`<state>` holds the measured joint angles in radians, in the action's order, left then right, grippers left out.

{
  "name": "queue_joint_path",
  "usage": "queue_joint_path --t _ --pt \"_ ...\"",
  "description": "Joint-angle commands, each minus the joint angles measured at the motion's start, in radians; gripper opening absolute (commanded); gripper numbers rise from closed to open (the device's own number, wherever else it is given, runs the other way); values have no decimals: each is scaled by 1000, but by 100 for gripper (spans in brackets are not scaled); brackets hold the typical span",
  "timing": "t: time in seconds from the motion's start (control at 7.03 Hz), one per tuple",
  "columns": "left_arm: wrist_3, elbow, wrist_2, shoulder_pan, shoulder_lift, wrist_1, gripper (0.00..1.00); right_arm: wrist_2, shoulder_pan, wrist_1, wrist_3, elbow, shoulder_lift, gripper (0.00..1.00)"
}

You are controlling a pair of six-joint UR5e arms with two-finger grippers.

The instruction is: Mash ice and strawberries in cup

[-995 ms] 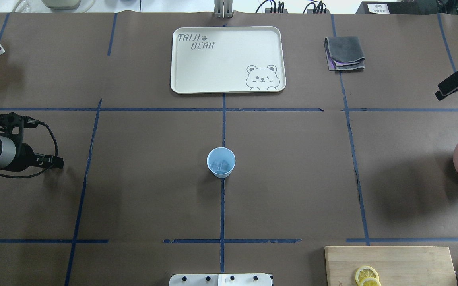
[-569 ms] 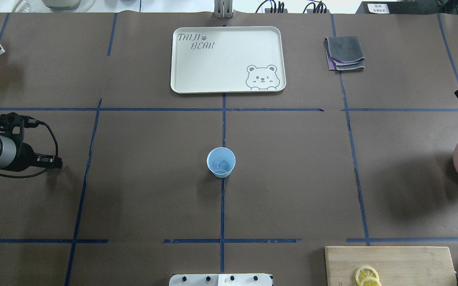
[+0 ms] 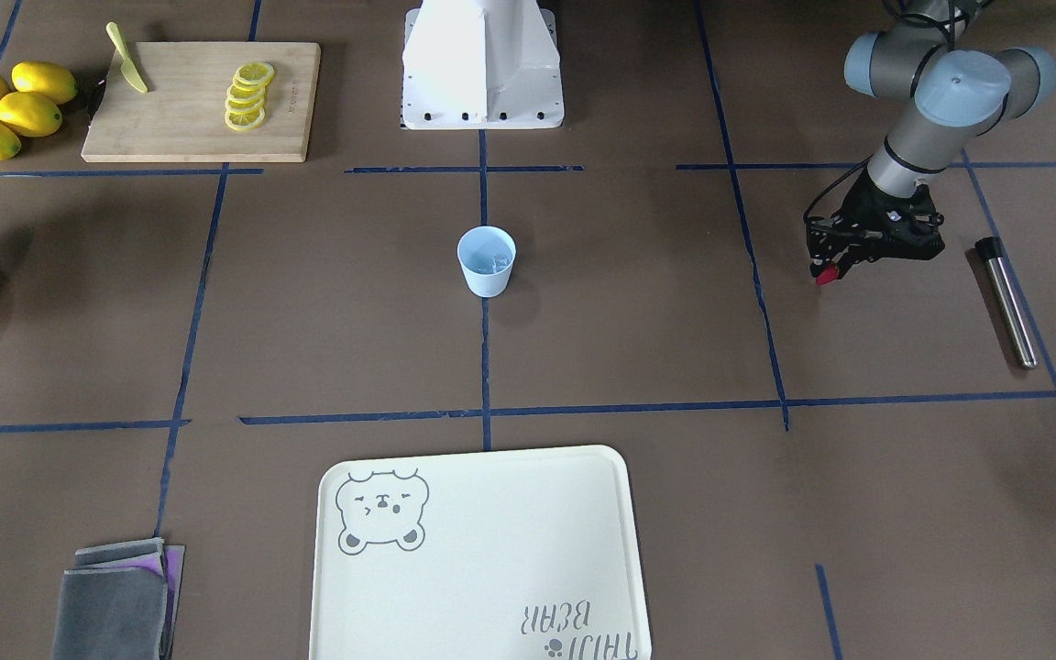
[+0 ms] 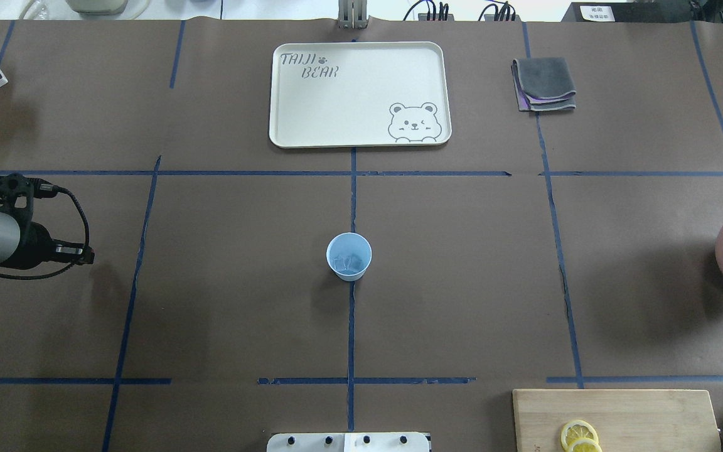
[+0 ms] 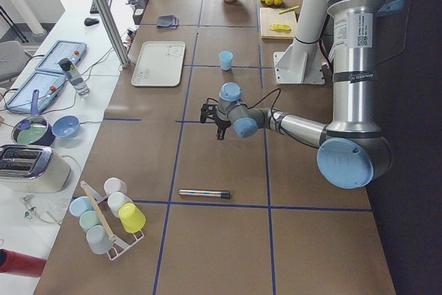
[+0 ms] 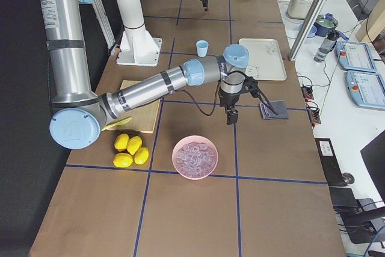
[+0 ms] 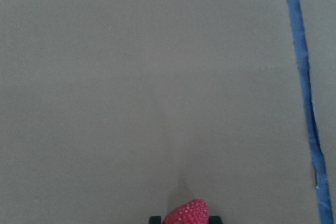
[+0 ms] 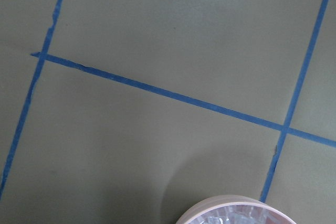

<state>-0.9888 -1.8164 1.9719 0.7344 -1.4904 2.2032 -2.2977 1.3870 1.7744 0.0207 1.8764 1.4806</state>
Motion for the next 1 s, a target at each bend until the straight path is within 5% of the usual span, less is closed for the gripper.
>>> queue_joint_path --t 0.0,0.28,0.57,0.85 --pt "-1 -140 53 8 -11 -173 0 -60 93 -109 123 -157 23 100" --pt "-57 -283 55 8 -165 -523 0 -65 121 -493 130 -424 56 100" --pt "-240 -285 50 -30 -505 -856 0 -68 161 -517 114 -464 52 100" --pt "-401 -208 -11 -164 -640 -853 0 -107 228 -407 113 -447 37 100"
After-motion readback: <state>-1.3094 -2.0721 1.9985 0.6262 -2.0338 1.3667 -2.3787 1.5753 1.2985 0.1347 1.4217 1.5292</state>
